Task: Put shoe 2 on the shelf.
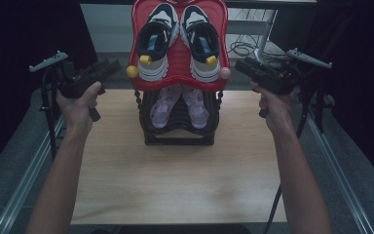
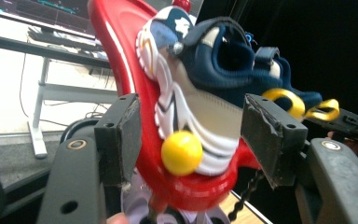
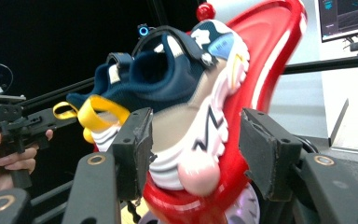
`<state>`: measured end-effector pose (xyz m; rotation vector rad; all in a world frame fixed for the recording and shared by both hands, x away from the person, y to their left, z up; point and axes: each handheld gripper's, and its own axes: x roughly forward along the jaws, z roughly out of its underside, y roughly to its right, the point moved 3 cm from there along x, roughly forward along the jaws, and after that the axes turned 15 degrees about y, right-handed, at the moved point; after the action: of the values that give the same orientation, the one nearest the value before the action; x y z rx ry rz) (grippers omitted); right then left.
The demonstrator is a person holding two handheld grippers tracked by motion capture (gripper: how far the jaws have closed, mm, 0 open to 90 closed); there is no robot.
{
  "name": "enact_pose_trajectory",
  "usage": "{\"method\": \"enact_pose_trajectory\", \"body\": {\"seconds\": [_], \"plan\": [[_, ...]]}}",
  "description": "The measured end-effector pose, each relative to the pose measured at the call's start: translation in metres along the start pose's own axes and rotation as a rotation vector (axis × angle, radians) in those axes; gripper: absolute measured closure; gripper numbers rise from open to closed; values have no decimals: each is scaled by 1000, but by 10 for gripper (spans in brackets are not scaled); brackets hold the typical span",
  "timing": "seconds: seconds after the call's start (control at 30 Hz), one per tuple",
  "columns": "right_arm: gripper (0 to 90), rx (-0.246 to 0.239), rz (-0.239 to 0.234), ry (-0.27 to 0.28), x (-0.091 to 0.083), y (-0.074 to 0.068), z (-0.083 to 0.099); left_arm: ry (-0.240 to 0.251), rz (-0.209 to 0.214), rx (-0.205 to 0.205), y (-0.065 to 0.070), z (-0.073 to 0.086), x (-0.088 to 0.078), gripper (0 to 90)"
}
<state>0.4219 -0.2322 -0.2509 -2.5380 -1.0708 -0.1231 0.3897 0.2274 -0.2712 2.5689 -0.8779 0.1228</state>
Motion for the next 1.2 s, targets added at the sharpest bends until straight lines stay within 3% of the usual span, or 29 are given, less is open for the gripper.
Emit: {"method": "enact_pose_trajectory", "body": {"seconds": [0.27, 0.6, 0.87, 0.97, 1.1, 1.2], "plan": [[453, 22, 0, -1, -21, 11, 21, -19, 10, 10, -2, 20, -17, 383], [452, 42, 4, -17, -47, 25, 57, -51, 13, -17, -9, 54, -35, 383], [454, 46, 19, -50, -66, 36, 91, -89, -13, -24, -17, 92, -51, 385], [454, 49, 19, -73, -72, 38, 103, -82, -40, -13, -19, 107, -58, 398], [452, 39, 26, -105, -83, 40, 128, -98, -46, -18, -18, 128, -68, 399], [452, 62, 36, -120, -90, 42, 146, -109, -49, -29, -19, 141, -73, 399]]}}
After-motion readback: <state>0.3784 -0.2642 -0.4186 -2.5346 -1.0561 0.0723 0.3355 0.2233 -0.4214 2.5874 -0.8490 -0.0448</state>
